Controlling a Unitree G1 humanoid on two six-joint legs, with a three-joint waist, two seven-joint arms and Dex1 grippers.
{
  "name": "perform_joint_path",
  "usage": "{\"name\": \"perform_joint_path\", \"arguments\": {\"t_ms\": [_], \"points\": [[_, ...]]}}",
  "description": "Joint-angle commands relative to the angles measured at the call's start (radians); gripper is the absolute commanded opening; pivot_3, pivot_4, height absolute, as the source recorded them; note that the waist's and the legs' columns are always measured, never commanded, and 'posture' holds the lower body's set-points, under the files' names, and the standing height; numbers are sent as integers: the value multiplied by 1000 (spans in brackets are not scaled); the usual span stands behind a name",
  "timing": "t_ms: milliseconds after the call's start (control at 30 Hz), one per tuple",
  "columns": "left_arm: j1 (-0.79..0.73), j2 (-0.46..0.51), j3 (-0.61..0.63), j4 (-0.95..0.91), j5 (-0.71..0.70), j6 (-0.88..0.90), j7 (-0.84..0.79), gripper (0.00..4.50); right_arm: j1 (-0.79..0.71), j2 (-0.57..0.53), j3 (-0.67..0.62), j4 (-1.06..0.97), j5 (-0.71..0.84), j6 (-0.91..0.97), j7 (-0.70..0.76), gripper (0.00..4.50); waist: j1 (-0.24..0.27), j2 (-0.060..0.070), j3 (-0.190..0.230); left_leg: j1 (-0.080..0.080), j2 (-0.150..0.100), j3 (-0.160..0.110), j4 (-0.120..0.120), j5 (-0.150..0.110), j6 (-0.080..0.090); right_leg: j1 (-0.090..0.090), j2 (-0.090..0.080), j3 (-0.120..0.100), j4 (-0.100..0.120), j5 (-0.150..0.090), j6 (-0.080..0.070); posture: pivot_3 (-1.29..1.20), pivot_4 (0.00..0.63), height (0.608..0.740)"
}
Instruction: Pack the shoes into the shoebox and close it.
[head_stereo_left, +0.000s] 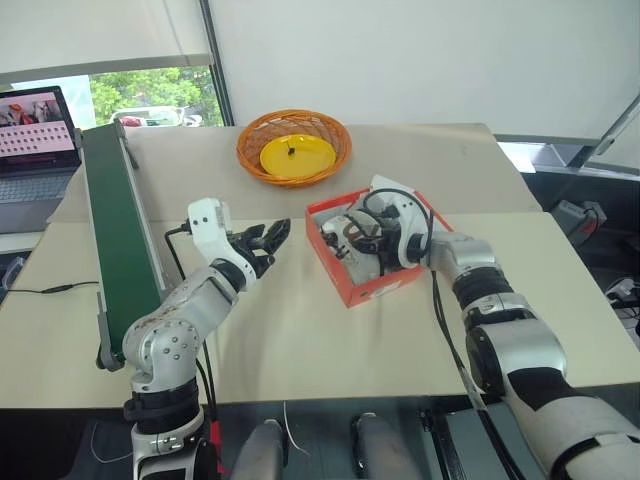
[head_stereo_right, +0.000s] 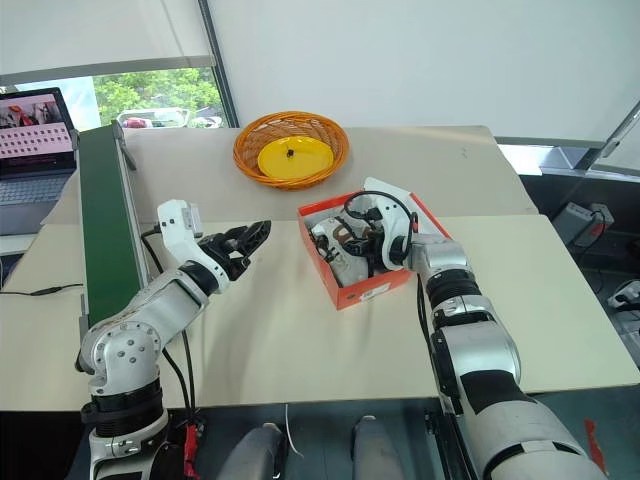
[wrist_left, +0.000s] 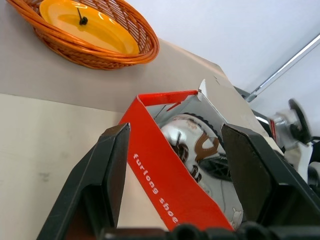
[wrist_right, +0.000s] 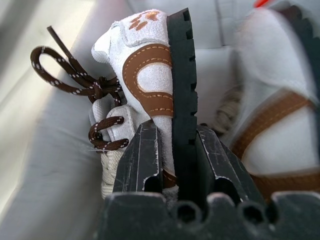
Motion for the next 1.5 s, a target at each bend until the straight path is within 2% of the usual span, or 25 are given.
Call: {"name": "perform_joint_path", "arguments": {"t_ms": [33,167,267,333,433,633,800,933,1033,1233,1367,1400,1500], "points": [[3,-6,-3,-54,-3,-28,7,3107,-21,0,20,25,-57,-72,-32,406,1,0,0,0,0,0,0,0,0,1,0,0,0,0,0,0,150,740],[2,-11,-11,-54,5,-37,11,3107,-26,12,168,10,-236,-236,-138,406,-1,0,0,3,0,0,0,0,-1,3,0,0,0,1,0,0,150,740],[1,-15,-17,-55,8,-41,14,3107,-23,15,254,-8,-330,-307,-169,406,-1,0,0,10,0,0,0,1,-1,11,0,0,0,1,1,0,150,740],[-1,-13,-26,-53,14,-43,9,3107,-17,28,283,-44,-352,-315,-153,1384,0,0,0,16,0,0,0,0,-1,18,1,-1,-3,0,1,0,150,740],[-7,-11,-31,-48,16,-45,5,3107,3,36,296,-128,-355,-281,-102,2328,-1,0,0,15,0,-1,0,1,-2,18,1,-1,-4,-1,4,0,150,740],[-30,27,-66,-35,30,-32,-41,3107,34,4,220,-426,-244,4,51,4368,-1,0,0,11,1,-1,-1,0,-1,13,1,-1,-4,1,1,0,150,740],[-30,117,-126,-50,54,-16,-134,3107,42,-80,122,-727,-93,302,155,4368,2,1,1,8,1,-1,-1,-1,0,10,1,-1,-5,1,1,0,150,740],[-25,215,-173,-58,86,-19,-228,3107,62,-179,36,-902,1,484,169,4368,3,2,1,7,1,-1,-1,-1,1,10,1,-1,-6,0,2,0,150,740],[-32,280,-206,-49,109,-28,-304,3107,118,-268,7,-989,28,535,168,3636,7,2,1,7,1,-1,-1,-1,1,10,1,-1,-6,0,2,0,150,740],[-58,389,-272,-25,175,-64,-456,3107,284,-413,-98,-1180,118,656,150,1629,8,2,2,7,0,-1,-1,-2,2,11,0,-2,-7,-1,3,0,150,740],[-106,440,-325,-4,216,-91,-566,3107,539,-524,-241,-1340,185,747,164,295,11,2,2,7,0,0,-1,-3,3,10,0,-1,-7,-2,4,0,150,740],[-118,454,-338,-1,226,-100,-594,3107,609,-538,-271,-1356,185,745,156,73,18,2,2,7,0,0,-2,-3,4,11,0,-2,-7,-3,5,0,150,740],[-146,489,-357,13,245,-119,-666,3107,761,-506,-356,-1347,196,732,95,73,26,2,2,6,0,-1,-2,-4,6,13,-1,-2,-9,-5,7,0,150,740]]}}
